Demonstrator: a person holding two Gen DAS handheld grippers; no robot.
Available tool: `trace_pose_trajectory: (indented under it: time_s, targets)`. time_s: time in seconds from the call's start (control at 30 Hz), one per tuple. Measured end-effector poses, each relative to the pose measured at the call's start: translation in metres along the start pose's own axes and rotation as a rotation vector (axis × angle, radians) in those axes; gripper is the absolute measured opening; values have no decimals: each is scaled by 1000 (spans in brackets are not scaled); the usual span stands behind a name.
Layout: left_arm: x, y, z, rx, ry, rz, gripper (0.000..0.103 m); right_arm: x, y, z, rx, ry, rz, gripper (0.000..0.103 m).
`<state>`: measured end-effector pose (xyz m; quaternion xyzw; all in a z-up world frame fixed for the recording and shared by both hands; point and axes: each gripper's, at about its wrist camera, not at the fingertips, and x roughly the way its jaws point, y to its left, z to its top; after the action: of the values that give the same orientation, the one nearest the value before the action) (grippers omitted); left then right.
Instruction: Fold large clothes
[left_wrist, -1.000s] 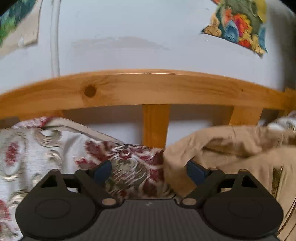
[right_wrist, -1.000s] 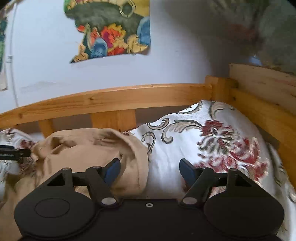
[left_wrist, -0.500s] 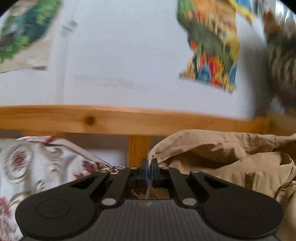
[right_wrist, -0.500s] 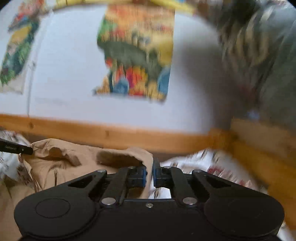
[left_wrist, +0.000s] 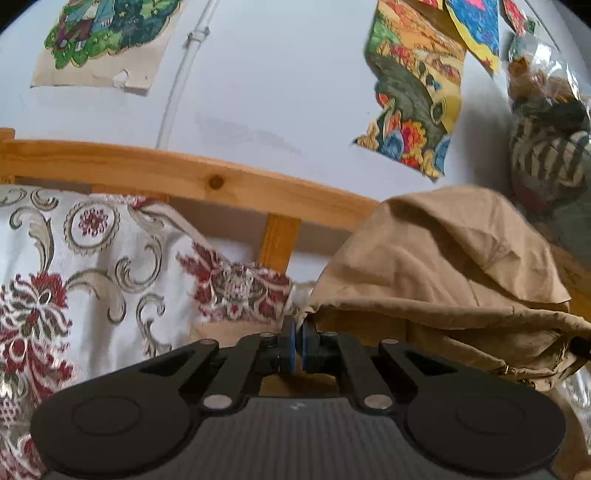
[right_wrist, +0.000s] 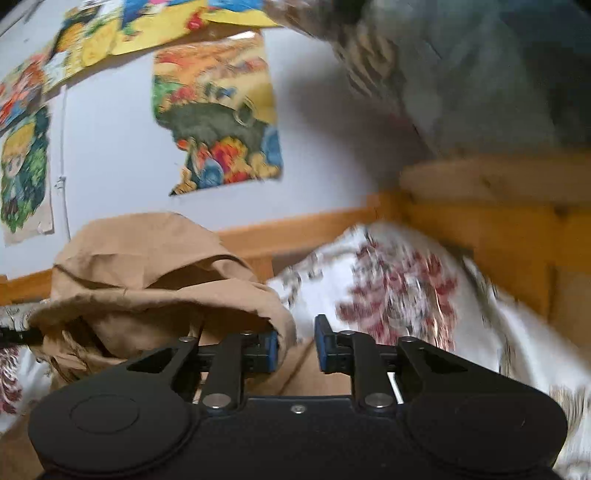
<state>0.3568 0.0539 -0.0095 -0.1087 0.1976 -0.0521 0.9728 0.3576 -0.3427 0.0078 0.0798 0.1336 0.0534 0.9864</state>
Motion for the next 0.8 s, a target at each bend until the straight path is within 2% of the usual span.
trace_pose_trajectory:
  time_s: [0.1,0.17,0.23,0.33,0.37,0.4,0.43,0.57,0.63,0.7,0.8]
  targets:
    - [2,5,-11,2,80,1,3,-10,-2,-12,13,56,13,41]
    - [5,10,-19,15,162,-11,5,-14,-3,-19,12,99,16,50]
    - [7,15,-29,26,243,-23,12,-17,-7,-26,23,153,13,58]
    - [2,24,-43,25,332,-56,35,-19,-12,-36,28,222,-4,66]
    - [-2,26,-48,31,346,-55,47,-19,-12,-38,21,246,-13,68]
    - [-7,28,-52,38,355,-44,54,-19,-12,-41,8,271,-21,68]
    - [-12,32,-55,38,366,-37,57,-20,-13,-44,-9,290,-25,69]
    - [-34,56,-61,-46,371,-61,60,-26,-16,-50,-139,410,-31,85]
    - [-40,65,-58,-87,360,-58,60,-33,-23,-52,-183,447,-29,87]
    - [-40,69,-53,-135,354,-68,60,-44,-36,-49,-156,434,-17,91]
    - [-31,72,-48,-233,360,-119,60,-56,-50,-38,-46,396,26,93]
